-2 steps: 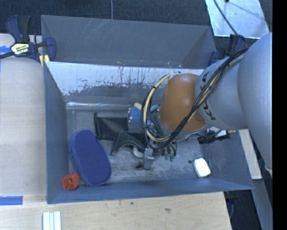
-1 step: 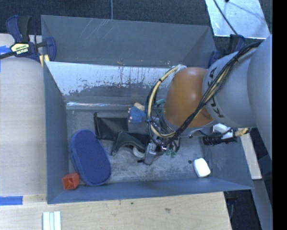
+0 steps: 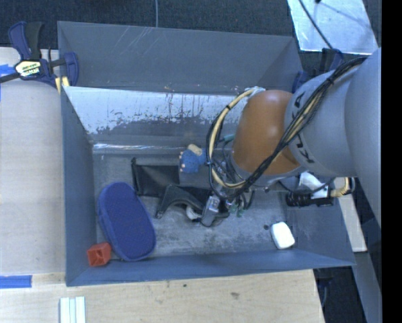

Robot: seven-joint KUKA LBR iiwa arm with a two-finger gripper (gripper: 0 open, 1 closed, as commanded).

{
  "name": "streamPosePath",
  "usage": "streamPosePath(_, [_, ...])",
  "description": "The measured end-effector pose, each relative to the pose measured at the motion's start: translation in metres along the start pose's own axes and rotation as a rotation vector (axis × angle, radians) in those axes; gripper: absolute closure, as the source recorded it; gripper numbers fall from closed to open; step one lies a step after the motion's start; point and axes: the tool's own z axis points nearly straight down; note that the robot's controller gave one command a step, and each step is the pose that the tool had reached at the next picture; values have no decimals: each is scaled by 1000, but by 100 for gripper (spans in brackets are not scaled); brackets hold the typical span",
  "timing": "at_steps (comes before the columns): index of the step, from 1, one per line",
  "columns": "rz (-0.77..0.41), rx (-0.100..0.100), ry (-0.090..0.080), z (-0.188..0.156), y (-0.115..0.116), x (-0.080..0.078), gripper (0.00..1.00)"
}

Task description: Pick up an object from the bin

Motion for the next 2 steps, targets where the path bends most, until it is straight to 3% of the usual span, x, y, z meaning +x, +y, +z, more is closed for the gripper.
streamPosePath(1, [23, 3, 7, 37, 5, -6, 0])
streamPosePath(2, [22, 4, 7, 37, 5, -6, 0])
